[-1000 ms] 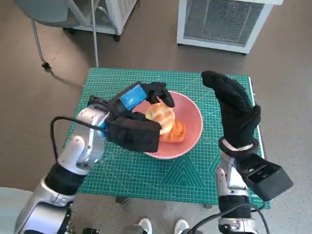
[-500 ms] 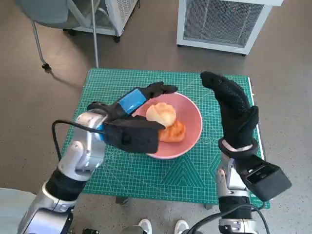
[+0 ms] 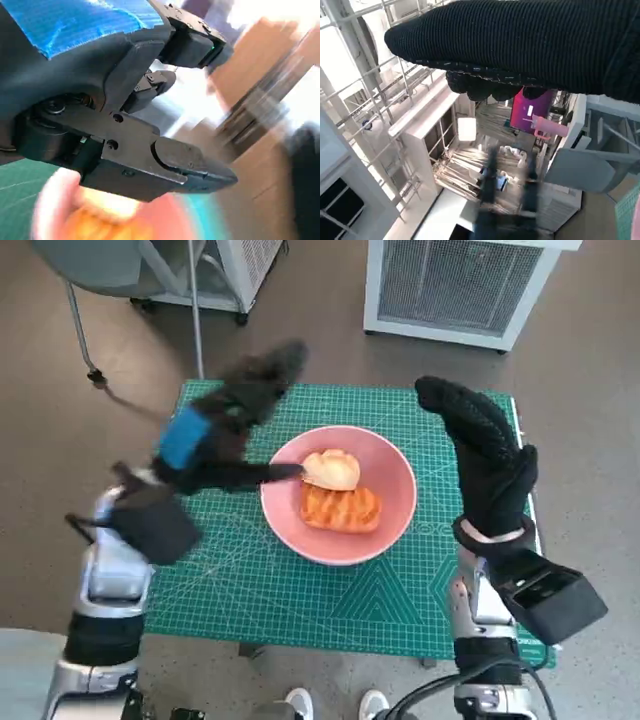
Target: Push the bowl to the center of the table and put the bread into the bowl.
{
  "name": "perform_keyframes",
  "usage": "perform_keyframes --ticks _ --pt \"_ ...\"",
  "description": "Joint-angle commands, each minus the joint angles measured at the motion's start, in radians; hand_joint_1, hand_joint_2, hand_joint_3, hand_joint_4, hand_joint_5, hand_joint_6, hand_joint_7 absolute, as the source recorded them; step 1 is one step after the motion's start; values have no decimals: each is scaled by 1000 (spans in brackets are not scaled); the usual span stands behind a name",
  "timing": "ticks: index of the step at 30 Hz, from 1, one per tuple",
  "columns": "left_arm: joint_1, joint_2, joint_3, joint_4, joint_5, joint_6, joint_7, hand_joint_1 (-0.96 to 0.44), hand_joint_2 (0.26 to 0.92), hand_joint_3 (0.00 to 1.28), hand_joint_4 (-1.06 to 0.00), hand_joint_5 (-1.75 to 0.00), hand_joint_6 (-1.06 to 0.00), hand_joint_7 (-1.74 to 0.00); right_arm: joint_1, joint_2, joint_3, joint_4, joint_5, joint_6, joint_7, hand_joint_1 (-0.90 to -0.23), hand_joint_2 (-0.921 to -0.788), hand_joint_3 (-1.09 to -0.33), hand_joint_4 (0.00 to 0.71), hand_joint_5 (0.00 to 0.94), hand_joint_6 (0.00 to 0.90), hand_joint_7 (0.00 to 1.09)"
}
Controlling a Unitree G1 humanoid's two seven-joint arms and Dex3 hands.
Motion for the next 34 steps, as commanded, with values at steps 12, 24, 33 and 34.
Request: perform_keyframes --ticks 12,24,33,34 --pt "62 -174 114 31 -289 -241 86 -494 921 208 -140 -8 -278 -22 -98 -39 -6 -51 -66 124 -95 -503 -921 -826 288 17 -1 678" --pt "58 -176 112 78 -311 -331 60 -526 921 282 -142 -5 -268 -12 -137 -51 3 -56 -120 129 -146 -530 -921 -785 292 18 7 715" --pt "39 -164 100 111 -328 -336 24 -517 921 303 -154 -8 -266 -8 -142 -49 8 -43 -126 125 -147 -537 -921 -775 282 11 10 718" --pt "38 -163 98 113 -329 -333 20 -516 921 303 -155 -8 -264 -8 -143 -49 7 -39 -125 123 -146 -537 -921 -774 281 11 10 718"
